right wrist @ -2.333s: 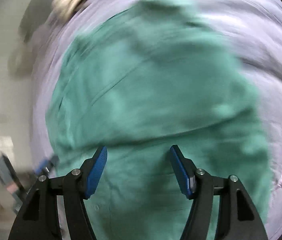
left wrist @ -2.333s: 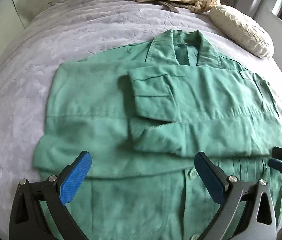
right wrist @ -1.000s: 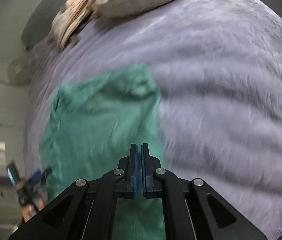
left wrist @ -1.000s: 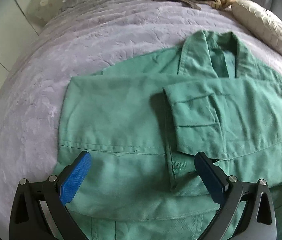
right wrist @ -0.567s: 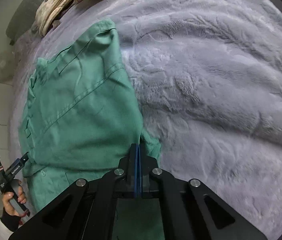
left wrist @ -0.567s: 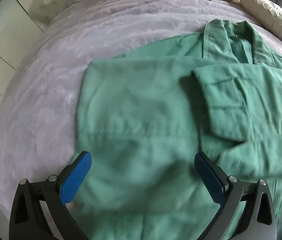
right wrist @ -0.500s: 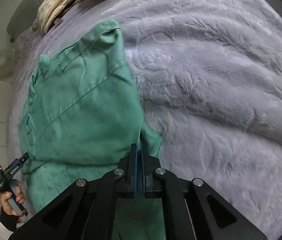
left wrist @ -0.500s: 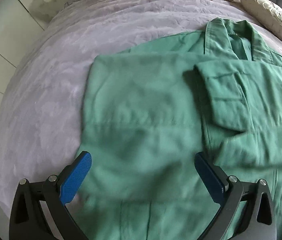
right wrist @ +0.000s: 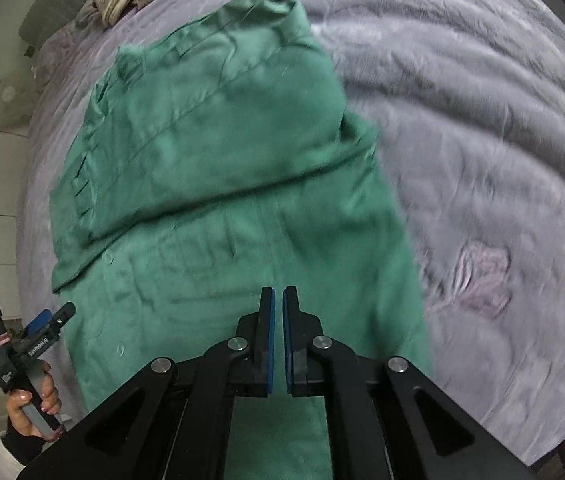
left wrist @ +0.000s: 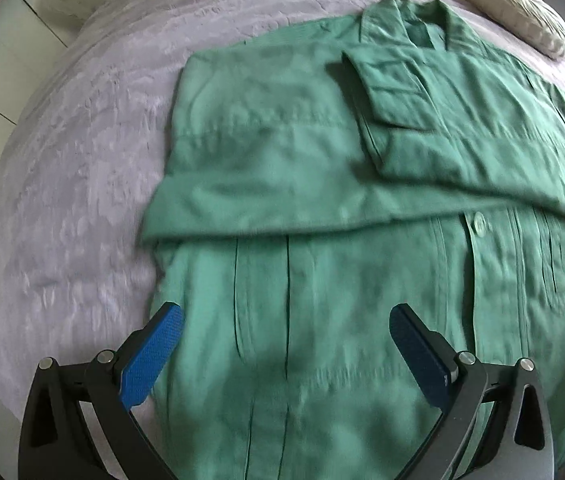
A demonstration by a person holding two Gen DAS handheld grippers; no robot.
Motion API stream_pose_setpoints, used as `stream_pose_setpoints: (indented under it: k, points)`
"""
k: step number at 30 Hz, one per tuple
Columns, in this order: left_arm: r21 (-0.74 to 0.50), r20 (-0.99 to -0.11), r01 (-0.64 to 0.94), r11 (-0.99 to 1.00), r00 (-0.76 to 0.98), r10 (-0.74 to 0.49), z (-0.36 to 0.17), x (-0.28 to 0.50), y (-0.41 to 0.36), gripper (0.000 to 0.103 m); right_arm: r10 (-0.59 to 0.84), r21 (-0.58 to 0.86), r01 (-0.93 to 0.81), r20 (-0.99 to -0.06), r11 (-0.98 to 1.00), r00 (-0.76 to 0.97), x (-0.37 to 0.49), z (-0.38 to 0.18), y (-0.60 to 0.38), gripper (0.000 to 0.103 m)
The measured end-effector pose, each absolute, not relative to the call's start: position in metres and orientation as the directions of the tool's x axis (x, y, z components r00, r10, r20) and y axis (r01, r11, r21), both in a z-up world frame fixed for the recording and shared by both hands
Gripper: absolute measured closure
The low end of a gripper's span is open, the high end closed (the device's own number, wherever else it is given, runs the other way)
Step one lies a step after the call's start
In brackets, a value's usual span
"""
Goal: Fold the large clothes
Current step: 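Open the right tool and withdraw both tools from the jacket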
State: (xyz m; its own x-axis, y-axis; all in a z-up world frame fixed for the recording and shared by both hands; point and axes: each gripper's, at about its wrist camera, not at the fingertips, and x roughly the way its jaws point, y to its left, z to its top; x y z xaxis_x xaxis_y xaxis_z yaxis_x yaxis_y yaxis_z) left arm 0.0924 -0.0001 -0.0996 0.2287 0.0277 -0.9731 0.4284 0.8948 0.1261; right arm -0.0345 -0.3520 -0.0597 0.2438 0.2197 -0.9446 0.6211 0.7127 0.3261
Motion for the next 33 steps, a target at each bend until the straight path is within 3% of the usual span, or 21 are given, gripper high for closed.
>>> stream_pose_setpoints:
  k: [1,2,3,5,11,14,33]
  points:
    - [0.128,-0.974,0.433,0.892,0.225,0.030,-0.098,0.089,0.001,0.000,0.228,0.329,0.628,-0.944,0.706,0.239,-0.037,-0.059,-0.348,0.090]
    - [0.127,-0.975,0.439,0.889,0.220,0.031,-0.096,0.084,0.003,0.000,0.229,0.330,0.630,-0.944,0.703,0.239,-0.039,-0.058,-0.344,0.075]
    - [0.127,-0.976,0.444,0.887,0.217,0.031,-0.093,0.080,0.004,0.000,0.227,0.327,0.632,-0.945,0.703,0.237,-0.040,-0.057,-0.340,0.050]
    - [0.126,-0.976,0.449,0.885,0.214,0.031,-0.086,0.069,0.005,0.000,0.208,0.316,0.631,-0.948,0.709,0.241,-0.043,-0.052,-0.333,0.032]
    - [0.122,-0.977,0.456,0.882,0.209,0.027,-0.075,0.058,0.013,0.000,0.229,0.327,0.628,-0.945,0.707,0.234,-0.050,-0.043,-0.314,0.032]
    - [0.114,-0.978,0.458,0.882,0.206,0.020,-0.070,0.053,0.018,0.000,0.230,0.329,0.622,-0.944,0.711,0.236,-0.054,-0.038,-0.305,0.023]
    - [0.083,-0.989,0.434,0.897,0.145,0.022,-0.061,0.034,0.046,0.000,0.240,0.342,0.630,-0.940,0.698,0.244,-0.074,-0.022,-0.276,0.021]
